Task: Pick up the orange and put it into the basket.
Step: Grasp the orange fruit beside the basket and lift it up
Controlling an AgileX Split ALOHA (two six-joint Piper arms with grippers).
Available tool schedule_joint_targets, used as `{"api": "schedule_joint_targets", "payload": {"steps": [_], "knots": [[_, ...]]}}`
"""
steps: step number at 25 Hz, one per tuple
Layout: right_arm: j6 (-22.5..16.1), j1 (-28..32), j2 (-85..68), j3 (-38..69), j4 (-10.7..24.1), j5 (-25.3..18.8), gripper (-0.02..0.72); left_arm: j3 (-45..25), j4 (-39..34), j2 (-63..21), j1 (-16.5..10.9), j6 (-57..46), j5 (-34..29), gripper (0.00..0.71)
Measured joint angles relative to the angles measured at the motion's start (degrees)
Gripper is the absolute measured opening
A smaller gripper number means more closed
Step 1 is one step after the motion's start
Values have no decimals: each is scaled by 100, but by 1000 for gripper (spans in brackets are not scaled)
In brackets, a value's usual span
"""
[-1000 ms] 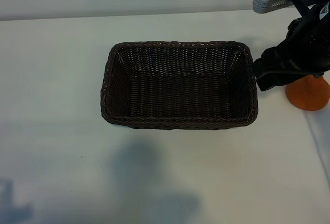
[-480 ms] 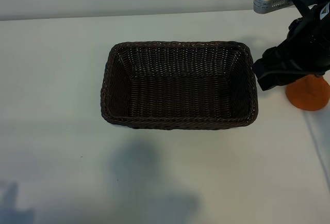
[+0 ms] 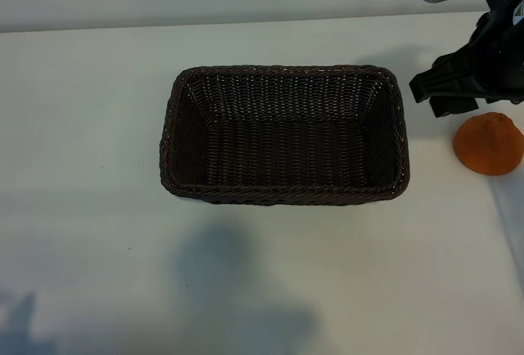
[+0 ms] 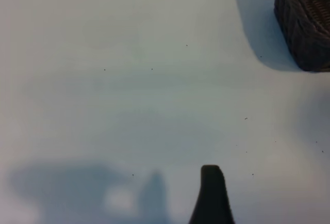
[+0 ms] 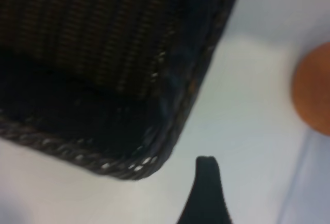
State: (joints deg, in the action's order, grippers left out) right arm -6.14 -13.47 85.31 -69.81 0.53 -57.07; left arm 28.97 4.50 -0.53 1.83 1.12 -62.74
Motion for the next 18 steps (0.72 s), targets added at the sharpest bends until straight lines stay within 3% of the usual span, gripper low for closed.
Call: {"api": "schedule_joint_targets", "payload": {"steps": [12,18], "knots": [[-58,1244,730,0,130,292,548,0,0,0,0,0,0,552],[217,1588,993,0,-53,414,548,0,0,0,0,0,0,552]]}}
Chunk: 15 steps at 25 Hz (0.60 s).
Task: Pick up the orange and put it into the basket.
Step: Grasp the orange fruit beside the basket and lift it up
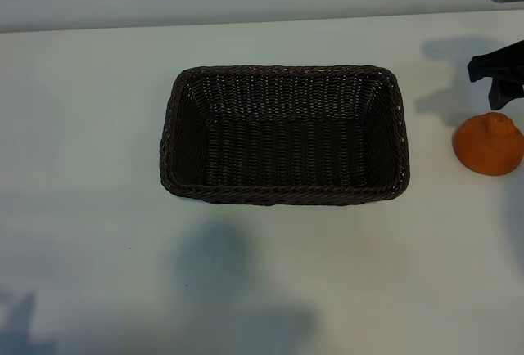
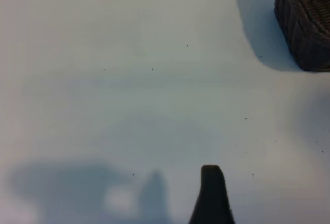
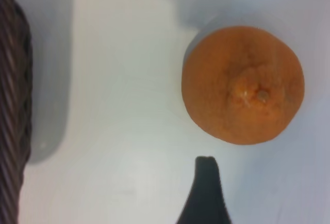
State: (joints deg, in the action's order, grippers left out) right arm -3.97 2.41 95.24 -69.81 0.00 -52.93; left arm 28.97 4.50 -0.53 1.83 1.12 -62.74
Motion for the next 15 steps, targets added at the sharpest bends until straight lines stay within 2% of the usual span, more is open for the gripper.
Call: {"api": "schedule_joint_targets", "payload": {"steps": [15], "knots": [[17,54,960,-4,-104,580,549,0,0,0,0,0,0,552]]}}
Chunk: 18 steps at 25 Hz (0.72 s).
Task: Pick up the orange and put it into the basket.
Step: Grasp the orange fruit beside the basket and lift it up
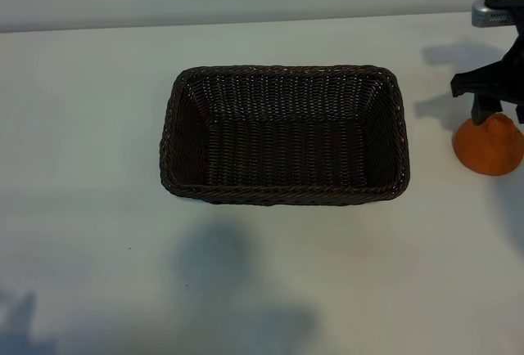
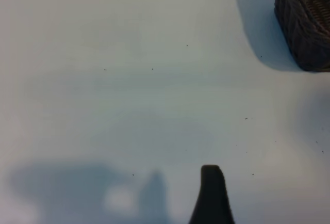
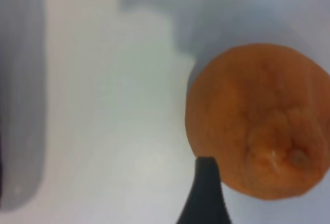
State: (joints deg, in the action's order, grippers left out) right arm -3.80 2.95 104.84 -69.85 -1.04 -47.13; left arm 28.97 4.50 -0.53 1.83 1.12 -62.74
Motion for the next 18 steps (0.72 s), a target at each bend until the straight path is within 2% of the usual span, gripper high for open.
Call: {"api": "schedule_joint_targets", "payload": {"steps": [9,11,14,18], "knots": [[-25,166,513,-27,11,129,547,0,0,0,0,-5,-2,552],[-44,184,519,-27,34,129,525,0,0,0,0,-5,-2,552],[-84,190,519,-27,41,129,409,0,0,0,0,-5,-2,552],[-103,190,519,-27,56,129,140,0,0,0,0,-5,-2,552]]}}
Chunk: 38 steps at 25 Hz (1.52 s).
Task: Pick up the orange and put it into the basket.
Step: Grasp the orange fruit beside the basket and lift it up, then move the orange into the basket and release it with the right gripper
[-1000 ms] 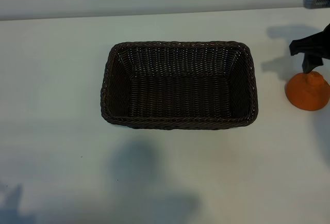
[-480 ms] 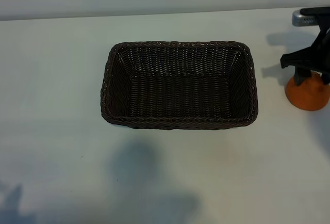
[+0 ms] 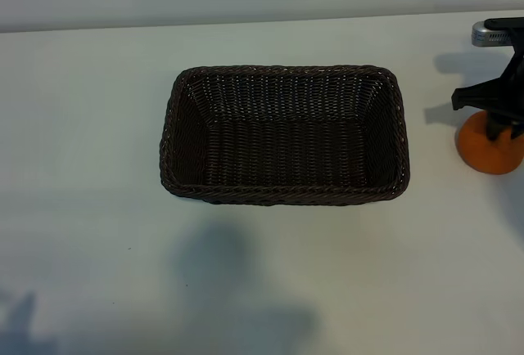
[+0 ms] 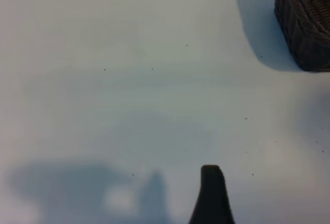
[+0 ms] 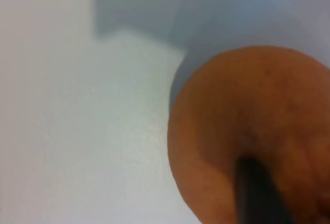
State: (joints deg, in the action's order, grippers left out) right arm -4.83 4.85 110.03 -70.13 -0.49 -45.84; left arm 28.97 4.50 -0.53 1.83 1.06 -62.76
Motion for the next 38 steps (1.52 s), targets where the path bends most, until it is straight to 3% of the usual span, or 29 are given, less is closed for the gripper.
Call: {"api": "schedule_joint_targets", "payload": {"steps": [2,7,20,29,38], "knots": [[44,0,0,-5,12,-10,89,0,0,0,0,0,0,552],[142,0,-12,-12,49,-124,89,0,0,0,0,0,0,552],[265,0,-1176,-466,49,-1090,87,0,0,0,0,5,0,552],[300,0,-1444,-466,49,-1271,84,0,0,0,0,10,0,552],[584,-286,-1639,-466,-355,-1333,83,0,0,0,0,10,0,552]]}}
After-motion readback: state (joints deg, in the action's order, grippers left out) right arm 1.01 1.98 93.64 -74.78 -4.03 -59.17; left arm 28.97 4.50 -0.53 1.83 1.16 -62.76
